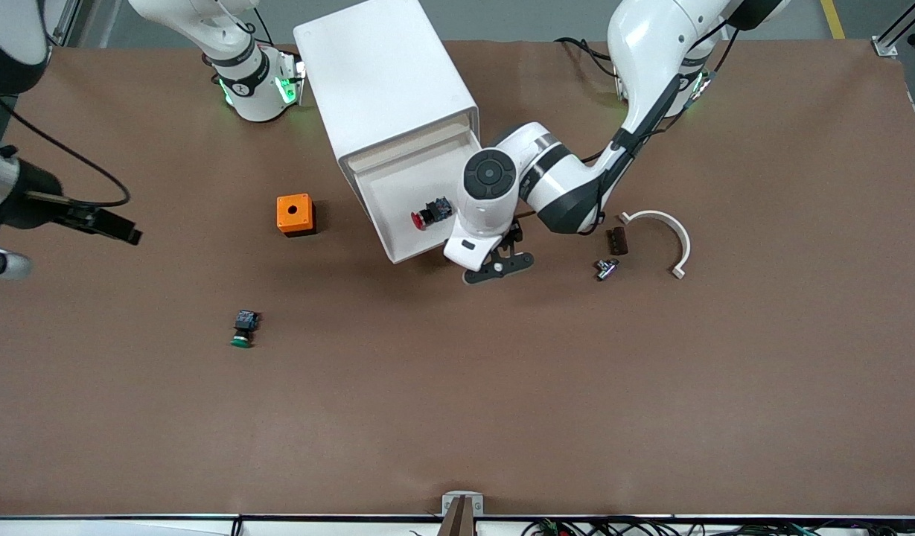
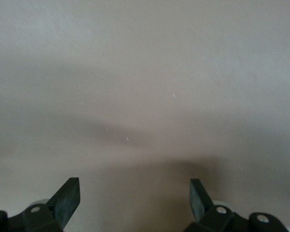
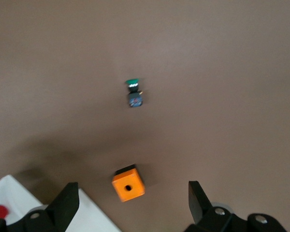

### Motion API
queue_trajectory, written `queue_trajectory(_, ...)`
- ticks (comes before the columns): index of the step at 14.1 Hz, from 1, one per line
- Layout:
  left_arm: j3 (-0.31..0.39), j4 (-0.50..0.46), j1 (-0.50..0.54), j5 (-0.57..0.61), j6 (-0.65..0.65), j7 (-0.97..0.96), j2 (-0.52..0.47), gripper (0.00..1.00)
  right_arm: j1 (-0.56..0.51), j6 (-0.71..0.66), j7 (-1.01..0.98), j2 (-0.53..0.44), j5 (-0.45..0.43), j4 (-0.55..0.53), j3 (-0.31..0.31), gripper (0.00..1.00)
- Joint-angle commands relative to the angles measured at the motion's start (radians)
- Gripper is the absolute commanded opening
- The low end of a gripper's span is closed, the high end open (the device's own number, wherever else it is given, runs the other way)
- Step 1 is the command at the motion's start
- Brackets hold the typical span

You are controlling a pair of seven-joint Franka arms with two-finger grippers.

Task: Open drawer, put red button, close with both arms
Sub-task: 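Push the drawer front closed with the left gripper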

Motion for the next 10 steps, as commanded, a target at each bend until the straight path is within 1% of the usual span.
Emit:
queue_trajectory(1,-0.025,-0.023,0.007,-0.051,0.024,-0.008,-0.007,1.00,-0.044,0.012,-0.126,-0.005,-0.027,0.000,0.023,1.00)
queue_trajectory(3,-0.033,-0.038,-0.002,-0.065,0.039,-0.011,-0.007,1.00,-0.042,0.010,-0.132,-0.005,-0.045,0.006,0.023,1.00)
queue_trajectory(6,-0.036,-0.041,-0.016,-0.126,0.044,-0.012,-0.004,1.00,-0.065,0.009,-0.135,-0.008,-0.041,0.006,0.023,1.00)
queue_trajectory(10,-0.042,-0.040,-0.056,-0.169,0.048,-0.015,0.007,1.00,-0.072,0.009,-0.135,-0.009,-0.042,0.012,0.018,1.00)
